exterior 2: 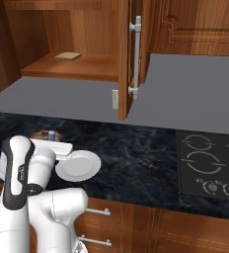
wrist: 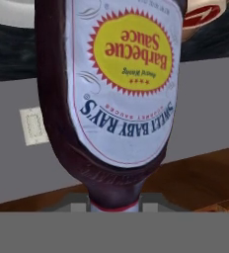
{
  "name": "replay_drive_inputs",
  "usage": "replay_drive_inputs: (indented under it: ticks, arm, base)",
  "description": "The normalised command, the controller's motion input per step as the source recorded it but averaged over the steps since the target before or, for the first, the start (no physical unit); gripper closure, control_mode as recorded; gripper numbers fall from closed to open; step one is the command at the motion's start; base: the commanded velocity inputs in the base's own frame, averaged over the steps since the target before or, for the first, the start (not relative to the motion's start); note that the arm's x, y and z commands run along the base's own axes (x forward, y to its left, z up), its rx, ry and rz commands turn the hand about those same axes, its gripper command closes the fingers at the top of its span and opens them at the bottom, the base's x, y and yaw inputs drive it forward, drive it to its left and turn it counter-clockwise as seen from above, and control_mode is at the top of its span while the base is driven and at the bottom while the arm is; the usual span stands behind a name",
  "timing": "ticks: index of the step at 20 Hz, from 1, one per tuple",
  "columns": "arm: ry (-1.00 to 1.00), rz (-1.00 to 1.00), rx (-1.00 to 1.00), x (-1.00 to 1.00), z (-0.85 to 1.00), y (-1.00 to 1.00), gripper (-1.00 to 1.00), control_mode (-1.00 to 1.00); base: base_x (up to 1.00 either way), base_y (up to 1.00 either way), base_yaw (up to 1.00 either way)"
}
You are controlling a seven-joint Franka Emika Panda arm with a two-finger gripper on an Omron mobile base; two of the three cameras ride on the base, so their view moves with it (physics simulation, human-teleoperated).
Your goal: Pick the steak from the plate and place it on the cutting board. Then pick the condiment bottle from the cabinet and place it next to the cutting board.
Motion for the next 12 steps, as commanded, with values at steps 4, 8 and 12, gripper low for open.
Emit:
replay_drive_inputs:
  ticks: [4, 8, 12]
  arm:
    - [0.02, 0.00, 0.05, 0.00, 0.00, 0.19, 1.00, -1.00]
    - [0.02, 0.00, 0.05, 0.00, -0.03, 0.18, 1.00, -1.00]
    - [0.01, 0.00, 0.04, 0.00, -0.08, 0.18, 1.00, -1.00]
  base:
    - [0.00, 0.00, 0.00]
    - [0.00, 0.00, 0.00]
    - [0.00, 0.00, 0.00]
